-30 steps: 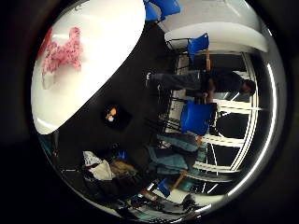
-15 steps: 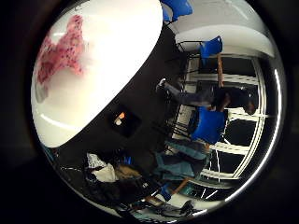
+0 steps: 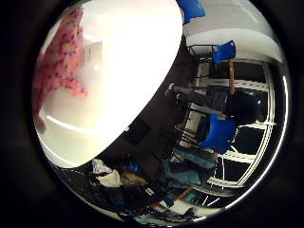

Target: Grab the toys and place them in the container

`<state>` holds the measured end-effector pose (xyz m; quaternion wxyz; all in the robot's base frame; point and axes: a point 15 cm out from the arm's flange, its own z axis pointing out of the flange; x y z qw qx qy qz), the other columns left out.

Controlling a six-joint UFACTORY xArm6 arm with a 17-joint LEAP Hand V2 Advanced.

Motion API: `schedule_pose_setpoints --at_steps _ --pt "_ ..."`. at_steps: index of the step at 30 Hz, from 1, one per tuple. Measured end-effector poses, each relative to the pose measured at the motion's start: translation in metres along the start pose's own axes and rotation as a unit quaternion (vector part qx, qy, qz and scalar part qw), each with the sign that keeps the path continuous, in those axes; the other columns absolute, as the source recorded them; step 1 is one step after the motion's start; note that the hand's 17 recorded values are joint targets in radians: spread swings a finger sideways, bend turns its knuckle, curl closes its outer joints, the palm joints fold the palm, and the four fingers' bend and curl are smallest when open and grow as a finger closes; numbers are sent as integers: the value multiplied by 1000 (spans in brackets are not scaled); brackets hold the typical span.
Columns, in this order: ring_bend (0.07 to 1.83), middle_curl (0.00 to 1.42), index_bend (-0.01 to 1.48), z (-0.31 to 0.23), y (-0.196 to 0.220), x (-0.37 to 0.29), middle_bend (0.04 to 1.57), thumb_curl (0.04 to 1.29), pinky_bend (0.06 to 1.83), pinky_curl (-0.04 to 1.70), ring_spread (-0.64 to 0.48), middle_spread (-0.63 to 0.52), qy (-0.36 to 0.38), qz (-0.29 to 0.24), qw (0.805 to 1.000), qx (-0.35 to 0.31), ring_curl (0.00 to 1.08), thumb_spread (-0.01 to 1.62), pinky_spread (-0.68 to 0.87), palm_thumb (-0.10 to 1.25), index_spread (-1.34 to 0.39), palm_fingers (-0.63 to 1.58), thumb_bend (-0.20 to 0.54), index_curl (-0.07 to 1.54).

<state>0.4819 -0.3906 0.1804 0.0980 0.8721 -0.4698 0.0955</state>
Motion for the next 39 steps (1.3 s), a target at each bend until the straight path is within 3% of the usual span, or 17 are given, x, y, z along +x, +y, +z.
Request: schedule_pose_setpoints --at_steps 6,8,9,11,13,14,15,17,19,21,25,27,32,39 --pt "449 332 160 5 2 -3 240 298 632 309 170 -44 -4 -3 1000 -11 270 904 465 330 -403 191 -32 231" --pt "518 336 149 6 3 -4 262 299 644 300 105 -83 -5 -2 1000 -11 277 904 458 330 -407 278 -32 231" --pt "633 346 128 5 5 -3 306 299 641 291 20 -117 -6 0 1000 -12 296 904 413 330 -413 408 -32 220" --pt "794 384 135 0 11 1 432 300 625 274 -129 -178 -2 3 1000 -12 333 904 258 330 -421 577 -32 213" --pt "927 425 118 -2 14 1 546 299 734 281 -242 -229 -2 3 1000 -13 371 909 5 338 -430 774 -28 190" --pt "987 460 127 -3 15 1 625 301 836 301 -283 -253 -3 3 1000 -14 397 909 -209 345 -423 929 -30 179" --pt "1016 481 141 -2 16 -1 663 300 923 324 -289 -265 -7 3 1000 -16 415 911 -357 347 -410 1071 -30 177" --pt "1056 530 218 -1 22 -7 761 301 978 357 -280 -262 -22 4 999 -24 448 922 -488 358 -402 1226 -26 218" --pt "1092 583 386 0 31 -14 896 303 1032 396 -261 -231 -40 8 999 -35 472 939 -479 383 -388 1365 -23 306" --pt "1147 619 585 0 37 -20 984 309 1119 447 -253 -207 -55 10 998 -43 502 971 -420 442 -357 1359 -11 400" --pt "1307 711 934 -6 51 -30 1196 387 1315 577 -237 -177 -81 17 995 -52 594 1053 -292 736 -290 1200 57 598" --pt "1338 739 1029 -12 59 -34 1244 424 1360 619 -234 -172 -92 24 994 -58 624 1043 -262 826 -269 1151 67 650" --pt "1373 781 1143 -44 73 -23 1338 509 1407 728 -236 -155 -100 40 992 -68 697 1026 -203 951 -229 1077 31 736" --pt "1371 787 1151 -96 82 -22 1373 593 1366 849 -237 -144 -110 50 989 -80 760 1028 -182 1017 -217 1055 -13 774"
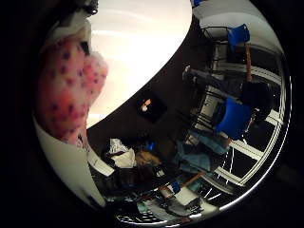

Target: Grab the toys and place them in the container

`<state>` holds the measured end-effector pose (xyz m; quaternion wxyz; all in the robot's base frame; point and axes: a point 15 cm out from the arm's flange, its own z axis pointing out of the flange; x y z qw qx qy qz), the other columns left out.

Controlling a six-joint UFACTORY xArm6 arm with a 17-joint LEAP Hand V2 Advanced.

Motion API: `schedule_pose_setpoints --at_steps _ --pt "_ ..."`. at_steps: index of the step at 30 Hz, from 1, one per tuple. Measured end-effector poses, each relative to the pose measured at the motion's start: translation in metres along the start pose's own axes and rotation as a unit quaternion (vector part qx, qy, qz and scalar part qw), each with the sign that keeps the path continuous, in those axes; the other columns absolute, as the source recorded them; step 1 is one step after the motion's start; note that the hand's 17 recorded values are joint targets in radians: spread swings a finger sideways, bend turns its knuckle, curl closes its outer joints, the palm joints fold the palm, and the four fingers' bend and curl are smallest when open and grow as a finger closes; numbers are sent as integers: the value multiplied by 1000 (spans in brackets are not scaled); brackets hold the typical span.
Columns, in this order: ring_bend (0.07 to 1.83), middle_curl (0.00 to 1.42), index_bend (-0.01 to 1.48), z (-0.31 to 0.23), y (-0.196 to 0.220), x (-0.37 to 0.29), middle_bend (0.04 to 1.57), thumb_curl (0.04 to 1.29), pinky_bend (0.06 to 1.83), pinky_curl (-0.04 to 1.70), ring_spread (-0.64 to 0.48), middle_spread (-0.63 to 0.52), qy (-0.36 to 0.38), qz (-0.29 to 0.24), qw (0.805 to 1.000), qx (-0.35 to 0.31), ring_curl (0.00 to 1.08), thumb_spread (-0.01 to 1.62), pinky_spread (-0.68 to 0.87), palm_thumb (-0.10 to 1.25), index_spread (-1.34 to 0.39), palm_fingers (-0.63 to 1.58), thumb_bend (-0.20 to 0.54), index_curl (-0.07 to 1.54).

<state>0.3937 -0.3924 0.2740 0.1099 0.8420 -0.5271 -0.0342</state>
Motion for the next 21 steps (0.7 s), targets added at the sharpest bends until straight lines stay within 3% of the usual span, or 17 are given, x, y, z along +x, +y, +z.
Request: schedule_pose_setpoints --at_steps 10,21 --pt "1337 783 1133 -122 12 -40 1382 648 1269 999 -242 -142 45 -5 999 20 813 1044 -185 998 -217 1058 -14 800" --pt "1307 780 1107 -205 -68 -141 1373 675 1189 1121 -246 -142 44 -41 992 111 850 1043 -193 994 -222 1074 -14 821"
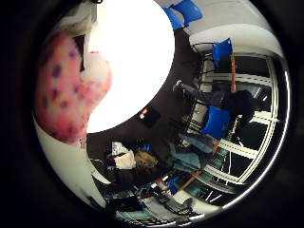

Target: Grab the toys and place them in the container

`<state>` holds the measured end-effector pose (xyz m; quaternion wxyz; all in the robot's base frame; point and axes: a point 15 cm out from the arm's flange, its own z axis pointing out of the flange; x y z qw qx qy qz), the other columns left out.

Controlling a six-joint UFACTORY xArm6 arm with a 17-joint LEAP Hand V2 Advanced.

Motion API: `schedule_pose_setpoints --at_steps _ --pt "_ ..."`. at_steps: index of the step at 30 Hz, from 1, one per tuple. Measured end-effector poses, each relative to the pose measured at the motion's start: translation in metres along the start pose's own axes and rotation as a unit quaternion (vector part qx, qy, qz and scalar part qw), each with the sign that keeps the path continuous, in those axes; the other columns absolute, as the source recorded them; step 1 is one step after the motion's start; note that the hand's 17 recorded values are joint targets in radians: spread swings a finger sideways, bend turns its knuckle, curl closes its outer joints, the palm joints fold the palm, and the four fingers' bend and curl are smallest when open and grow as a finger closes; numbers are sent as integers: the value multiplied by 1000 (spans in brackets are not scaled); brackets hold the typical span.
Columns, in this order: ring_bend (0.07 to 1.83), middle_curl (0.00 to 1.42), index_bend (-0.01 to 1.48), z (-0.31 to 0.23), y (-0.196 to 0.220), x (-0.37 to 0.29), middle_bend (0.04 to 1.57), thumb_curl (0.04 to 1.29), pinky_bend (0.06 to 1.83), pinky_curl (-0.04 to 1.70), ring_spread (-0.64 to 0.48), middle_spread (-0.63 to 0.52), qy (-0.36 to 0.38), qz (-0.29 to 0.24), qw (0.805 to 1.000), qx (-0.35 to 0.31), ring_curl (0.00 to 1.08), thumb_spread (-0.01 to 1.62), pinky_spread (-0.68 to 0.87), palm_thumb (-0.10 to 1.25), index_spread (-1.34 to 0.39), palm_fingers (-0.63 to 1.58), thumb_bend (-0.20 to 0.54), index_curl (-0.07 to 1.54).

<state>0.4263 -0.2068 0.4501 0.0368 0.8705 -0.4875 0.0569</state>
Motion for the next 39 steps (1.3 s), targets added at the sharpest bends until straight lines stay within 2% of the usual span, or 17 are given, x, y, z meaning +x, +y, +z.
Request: schedule_pose_setpoints --at_steps 12,18,26,29,32,39 --pt "1292 781 1091 -38 -135 -112 1363 689 1144 1187 -251 -143 7 -16 997 70 876 1026 -204 985 -224 1084 -14 832" --pt "1289 782 1083 -47 -188 -177 1357 692 1135 1205 -249 -135 4 -30 995 96 879 1025 -217 985 -225 1092 -14 836" --pt "1284 785 1078 -46 -231 -232 1353 695 1128 1213 -249 -134 -4 -37 993 116 882 1010 -232 988 -226 1096 -16 840" --pt "1276 782 1077 -37 -241 -235 1345 681 1116 1197 -250 -132 -6 -30 993 116 877 1034 -236 940 -225 1104 -23 839" --pt "1271 750 983 -27 -248 -236 1281 638 1057 1098 -238 -140 -10 -27 993 112 822 1106 -270 851 -231 1132 -25 811" --pt "1186 630 490 10 -251 -222 1082 510 929 782 -261 -185 -16 -17 997 76 626 1226 -522 781 -314 1058 -20 704"
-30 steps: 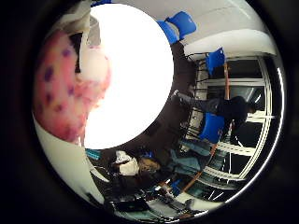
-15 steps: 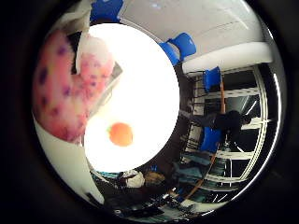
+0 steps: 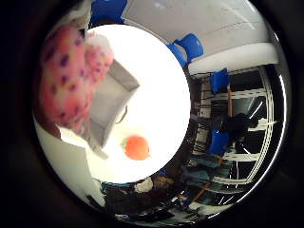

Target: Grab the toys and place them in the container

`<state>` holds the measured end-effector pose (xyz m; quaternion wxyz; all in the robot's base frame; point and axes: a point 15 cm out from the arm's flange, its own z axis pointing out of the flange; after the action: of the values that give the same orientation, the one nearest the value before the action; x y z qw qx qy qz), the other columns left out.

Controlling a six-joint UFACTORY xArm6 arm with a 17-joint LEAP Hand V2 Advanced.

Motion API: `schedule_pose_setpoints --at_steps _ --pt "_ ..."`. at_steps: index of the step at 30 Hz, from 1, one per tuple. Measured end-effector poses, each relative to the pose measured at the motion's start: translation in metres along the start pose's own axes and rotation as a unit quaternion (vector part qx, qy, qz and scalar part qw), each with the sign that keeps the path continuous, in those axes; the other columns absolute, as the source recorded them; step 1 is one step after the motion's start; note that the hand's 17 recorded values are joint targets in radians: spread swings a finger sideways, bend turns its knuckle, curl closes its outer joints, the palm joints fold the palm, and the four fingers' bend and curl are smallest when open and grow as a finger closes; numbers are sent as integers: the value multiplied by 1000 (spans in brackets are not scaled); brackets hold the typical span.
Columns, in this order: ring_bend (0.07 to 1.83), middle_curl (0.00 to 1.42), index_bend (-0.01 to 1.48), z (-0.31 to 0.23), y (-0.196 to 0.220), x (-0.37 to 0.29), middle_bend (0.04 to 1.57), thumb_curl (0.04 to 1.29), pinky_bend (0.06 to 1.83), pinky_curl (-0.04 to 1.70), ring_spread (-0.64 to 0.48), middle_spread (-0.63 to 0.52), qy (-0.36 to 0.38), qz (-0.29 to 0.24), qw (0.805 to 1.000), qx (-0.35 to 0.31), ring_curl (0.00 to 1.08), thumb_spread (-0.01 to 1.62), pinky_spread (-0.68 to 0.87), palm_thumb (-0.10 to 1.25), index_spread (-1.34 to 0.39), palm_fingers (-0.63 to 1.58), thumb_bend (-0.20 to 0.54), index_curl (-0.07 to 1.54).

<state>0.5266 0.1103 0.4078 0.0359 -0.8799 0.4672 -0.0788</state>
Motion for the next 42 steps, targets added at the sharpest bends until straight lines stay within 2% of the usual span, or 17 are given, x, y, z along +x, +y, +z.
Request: schedule_pose_setpoints --at_steps 4,7,9,13,16,19,23,31,32,33,39,42 --pt "1117 579 232 14 2 10 934 456 881 678 -287 -235 -2 6 1000 -11 557 1253 -608 772 -395 967 -14 652" --pt "1029 542 183 23 4 15 805 423 812 660 -305 -278 -4 9 1000 -18 512 1258 -510 755 -468 655 -19 613" --pt "993 516 201 28 5 18 734 403 736 670 -281 -270 -6 9 1000 -23 495 1257 -351 727 -499 465 -22 596" --pt "815 433 197 36 8 20 542 370 748 657 -156 -201 -11 -5 999 -33 407 1248 3 662 -508 244 -25 534" --pt "705 397 171 40 9 20 495 349 737 613 -57 -150 -16 -17 999 -37 337 1244 268 625 -486 202 -18 463" --pt "678 388 154 40 9 19 505 342 729 576 -24 -138 -19 -28 999 -38 308 1244 384 622 -463 198 -16 401" --pt "659 377 154 40 12 21 514 335 715 535 -3 -134 -20 -28 999 -40 279 1243 441 619 -444 196 -16 343" --pt "597 364 156 22 47 42 538 318 670 452 51 -132 -26 -17 998 -59 233 1237 465 564 -432 184 -22 286" --pt "631 325 181 15 54 45 388 317 697 454 55 -92 -26 -14 998 -60 242 1237 469 559 -433 144 -19 300" --pt "630 317 175 8 60 48 363 317 697 443 58 -81 -26 -14 998 -60 236 1236 471 557 -428 156 -17 299" --pt "621 319 162 -37 101 77 321 306 664 393 68 -56 -6 -1 999 -39 223 1232 463 539 -424 178 -18 290" --pt "598 321 158 -28 134 78 314 299 660 375 84 -55 -23 1 997 -67 214 1227 464 512 -417 167 -22 285"
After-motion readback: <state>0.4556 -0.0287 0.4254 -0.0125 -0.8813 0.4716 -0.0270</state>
